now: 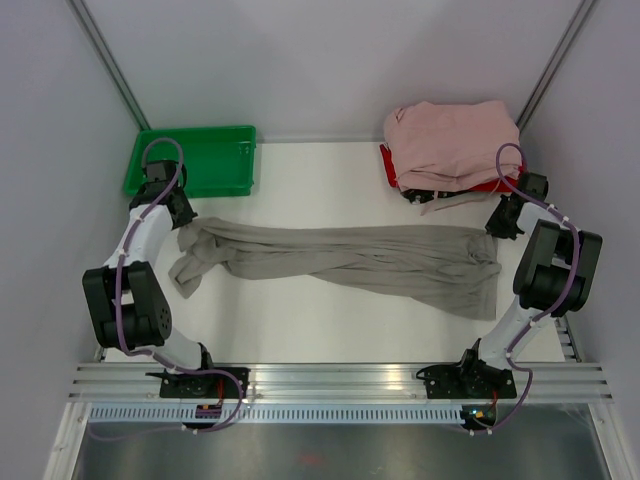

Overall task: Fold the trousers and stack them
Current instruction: Flatten the trousers out

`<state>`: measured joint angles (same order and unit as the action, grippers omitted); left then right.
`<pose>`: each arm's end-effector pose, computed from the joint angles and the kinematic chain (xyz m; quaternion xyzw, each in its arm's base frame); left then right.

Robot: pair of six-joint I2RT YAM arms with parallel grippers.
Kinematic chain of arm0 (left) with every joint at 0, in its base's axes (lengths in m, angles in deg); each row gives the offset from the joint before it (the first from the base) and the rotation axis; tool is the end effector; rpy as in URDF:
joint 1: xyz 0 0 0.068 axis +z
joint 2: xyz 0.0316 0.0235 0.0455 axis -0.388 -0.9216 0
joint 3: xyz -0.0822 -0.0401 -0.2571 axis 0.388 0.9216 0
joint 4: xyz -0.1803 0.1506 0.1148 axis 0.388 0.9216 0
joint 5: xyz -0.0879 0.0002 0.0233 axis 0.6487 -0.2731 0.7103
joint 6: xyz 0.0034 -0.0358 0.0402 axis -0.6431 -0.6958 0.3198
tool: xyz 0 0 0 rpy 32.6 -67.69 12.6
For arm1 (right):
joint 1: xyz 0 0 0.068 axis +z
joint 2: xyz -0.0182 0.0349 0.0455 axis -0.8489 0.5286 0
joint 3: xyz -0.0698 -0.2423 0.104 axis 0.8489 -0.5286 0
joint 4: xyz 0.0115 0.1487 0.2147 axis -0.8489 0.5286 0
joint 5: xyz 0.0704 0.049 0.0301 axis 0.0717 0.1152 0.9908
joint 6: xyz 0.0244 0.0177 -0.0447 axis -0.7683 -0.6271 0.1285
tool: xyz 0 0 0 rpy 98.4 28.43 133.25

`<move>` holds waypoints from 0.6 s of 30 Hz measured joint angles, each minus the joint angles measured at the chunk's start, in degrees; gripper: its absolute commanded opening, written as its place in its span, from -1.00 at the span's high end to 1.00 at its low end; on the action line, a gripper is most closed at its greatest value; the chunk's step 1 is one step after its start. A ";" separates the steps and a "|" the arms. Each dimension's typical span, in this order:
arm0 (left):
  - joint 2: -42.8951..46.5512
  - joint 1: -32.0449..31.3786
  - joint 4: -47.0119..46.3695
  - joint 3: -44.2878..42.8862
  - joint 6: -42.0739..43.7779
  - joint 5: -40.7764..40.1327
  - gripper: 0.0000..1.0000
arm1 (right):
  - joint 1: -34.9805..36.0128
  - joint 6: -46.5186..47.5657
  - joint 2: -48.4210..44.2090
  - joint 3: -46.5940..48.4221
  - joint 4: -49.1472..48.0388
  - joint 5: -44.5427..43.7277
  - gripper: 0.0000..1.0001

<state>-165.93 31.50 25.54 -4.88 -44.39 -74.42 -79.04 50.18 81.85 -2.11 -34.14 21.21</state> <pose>0.3288 0.0573 0.2569 -0.2282 0.9113 0.0745 0.3344 0.3505 -0.1324 0.1669 0.2796 0.9185 0.0032 0.2795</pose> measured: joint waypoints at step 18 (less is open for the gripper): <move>-0.59 2.29 6.29 0.24 -6.27 -0.98 -0.97 | 0.00 -0.48 0.00 0.02 -0.59 -1.03 1.00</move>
<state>-166.52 33.79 31.84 -4.64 -50.67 -75.40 -79.04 49.69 81.85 -2.09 -34.73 20.18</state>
